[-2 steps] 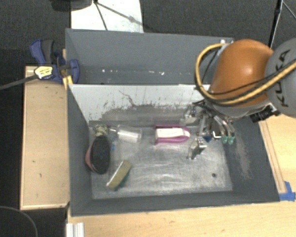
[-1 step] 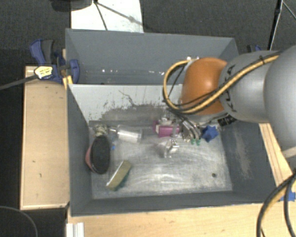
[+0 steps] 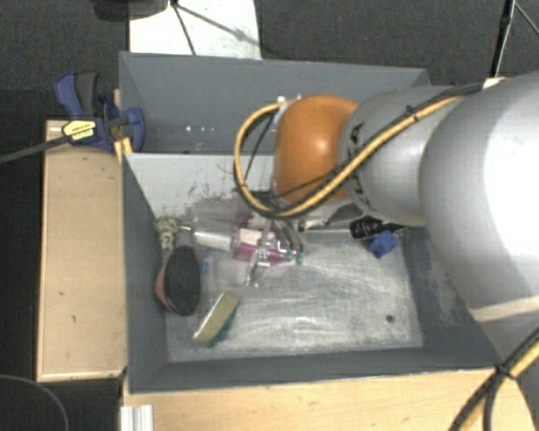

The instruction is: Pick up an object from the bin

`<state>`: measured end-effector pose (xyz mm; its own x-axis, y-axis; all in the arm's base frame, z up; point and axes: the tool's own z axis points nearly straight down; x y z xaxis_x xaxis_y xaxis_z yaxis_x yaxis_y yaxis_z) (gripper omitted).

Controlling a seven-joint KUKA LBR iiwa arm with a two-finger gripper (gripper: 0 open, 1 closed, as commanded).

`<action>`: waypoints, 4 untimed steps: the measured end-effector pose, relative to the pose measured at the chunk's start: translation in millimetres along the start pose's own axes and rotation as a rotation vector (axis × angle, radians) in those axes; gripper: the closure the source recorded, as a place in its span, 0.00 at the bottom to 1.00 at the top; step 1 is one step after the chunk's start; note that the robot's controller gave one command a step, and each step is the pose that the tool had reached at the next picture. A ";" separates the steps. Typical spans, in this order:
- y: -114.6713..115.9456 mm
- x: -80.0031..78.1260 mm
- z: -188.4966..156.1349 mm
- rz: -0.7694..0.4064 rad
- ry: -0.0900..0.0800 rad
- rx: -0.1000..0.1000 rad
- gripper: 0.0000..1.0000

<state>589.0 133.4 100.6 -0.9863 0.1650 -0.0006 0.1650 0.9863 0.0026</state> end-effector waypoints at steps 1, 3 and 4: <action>24.0 4.9 -9.3 -0.019 -0.001 0.001 0.00; 16.9 -2.7 19.9 0.081 -0.002 -0.001 0.00; 15.4 -8.1 15.9 0.083 -0.020 -0.004 1.00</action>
Offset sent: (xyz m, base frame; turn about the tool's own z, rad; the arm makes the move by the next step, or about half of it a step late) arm -0.0009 0.0232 0.0093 -0.0151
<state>599.6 147.3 84.7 -0.9689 0.2466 -0.0202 0.2465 0.9691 0.0078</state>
